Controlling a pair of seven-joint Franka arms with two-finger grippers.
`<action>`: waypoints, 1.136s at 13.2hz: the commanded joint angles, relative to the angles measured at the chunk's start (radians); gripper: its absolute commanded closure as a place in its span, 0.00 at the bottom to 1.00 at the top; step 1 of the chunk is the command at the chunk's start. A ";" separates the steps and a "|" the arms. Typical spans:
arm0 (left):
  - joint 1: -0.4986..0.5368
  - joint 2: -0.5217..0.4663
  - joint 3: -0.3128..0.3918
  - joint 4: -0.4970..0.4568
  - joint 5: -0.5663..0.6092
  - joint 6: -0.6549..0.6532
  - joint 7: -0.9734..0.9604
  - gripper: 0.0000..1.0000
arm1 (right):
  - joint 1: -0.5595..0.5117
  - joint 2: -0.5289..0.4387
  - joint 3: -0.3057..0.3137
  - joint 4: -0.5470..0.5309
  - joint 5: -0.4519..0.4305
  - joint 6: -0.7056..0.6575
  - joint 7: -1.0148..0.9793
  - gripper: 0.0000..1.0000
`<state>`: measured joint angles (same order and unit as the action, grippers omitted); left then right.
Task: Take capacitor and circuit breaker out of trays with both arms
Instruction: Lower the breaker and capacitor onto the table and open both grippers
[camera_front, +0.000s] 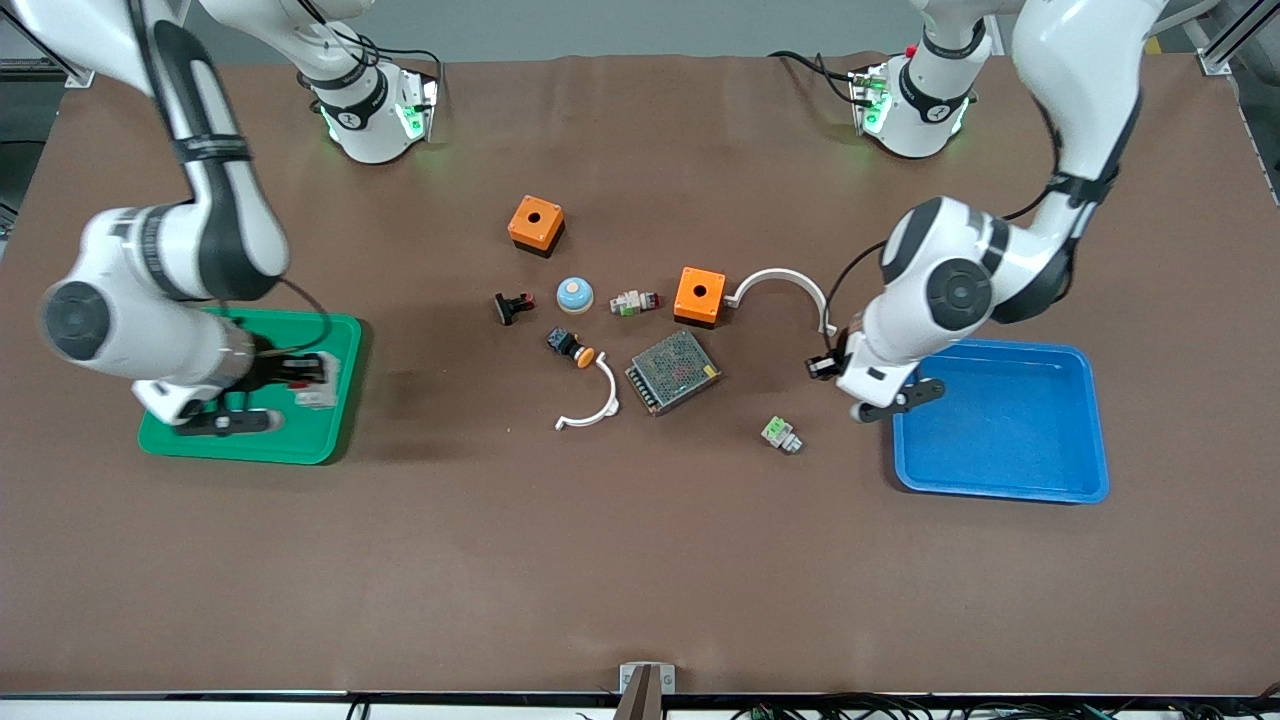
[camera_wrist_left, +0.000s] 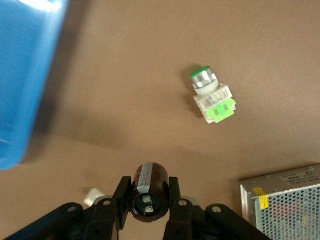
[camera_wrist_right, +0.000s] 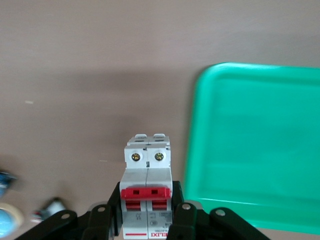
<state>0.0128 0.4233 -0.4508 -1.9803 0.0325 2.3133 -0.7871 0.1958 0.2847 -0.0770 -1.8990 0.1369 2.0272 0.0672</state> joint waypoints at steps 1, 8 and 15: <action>-0.043 0.040 0.006 -0.025 0.030 0.061 -0.079 1.00 | 0.123 0.025 -0.015 -0.014 0.029 0.089 0.190 0.83; -0.093 0.141 0.000 -0.018 0.179 0.061 -0.288 0.75 | 0.309 0.249 -0.015 0.152 0.021 0.177 0.457 0.82; -0.073 0.068 0.003 0.104 0.179 -0.141 -0.299 0.00 | 0.387 0.361 -0.015 0.250 0.026 0.185 0.572 0.82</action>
<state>-0.0705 0.5348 -0.4500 -1.9403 0.1921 2.2810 -1.0815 0.5525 0.6206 -0.0789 -1.6951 0.1473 2.2252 0.5881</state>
